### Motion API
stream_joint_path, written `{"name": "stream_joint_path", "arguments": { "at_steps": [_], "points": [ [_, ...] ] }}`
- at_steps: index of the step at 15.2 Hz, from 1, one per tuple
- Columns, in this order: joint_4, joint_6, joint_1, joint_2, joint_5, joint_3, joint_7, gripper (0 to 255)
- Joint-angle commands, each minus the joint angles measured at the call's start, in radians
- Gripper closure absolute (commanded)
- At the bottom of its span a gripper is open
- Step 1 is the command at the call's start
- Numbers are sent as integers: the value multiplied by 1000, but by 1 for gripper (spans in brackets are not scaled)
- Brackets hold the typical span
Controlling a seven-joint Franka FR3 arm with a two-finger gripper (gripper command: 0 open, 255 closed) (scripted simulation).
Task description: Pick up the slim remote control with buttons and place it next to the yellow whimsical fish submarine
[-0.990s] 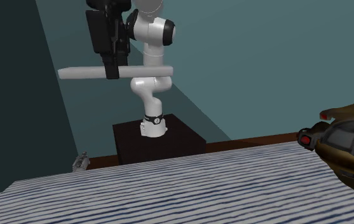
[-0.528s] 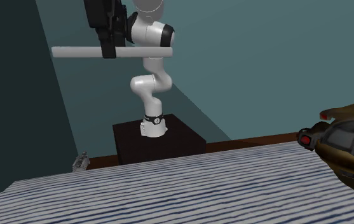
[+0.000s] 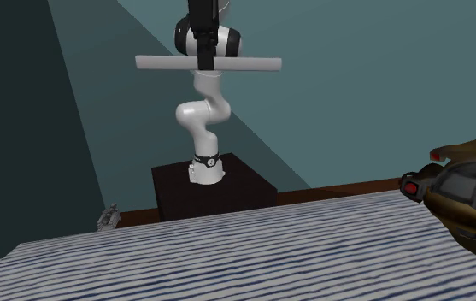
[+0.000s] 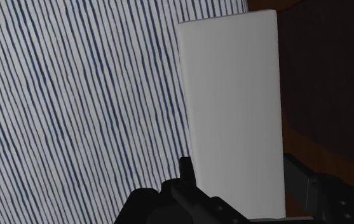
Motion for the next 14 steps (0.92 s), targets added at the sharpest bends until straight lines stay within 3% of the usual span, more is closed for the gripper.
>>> {"name": "stream_joint_path", "arguments": {
  "at_steps": [1, 8, 14],
  "points": [
    [-50, 19, 57, -35, -24, 10, 52, 255],
    [-78, 29, 188, -61, -54, 58, 216, 255],
    [-10, 6, 270, -19, -49, 99, 347, 255]
  ]
}}
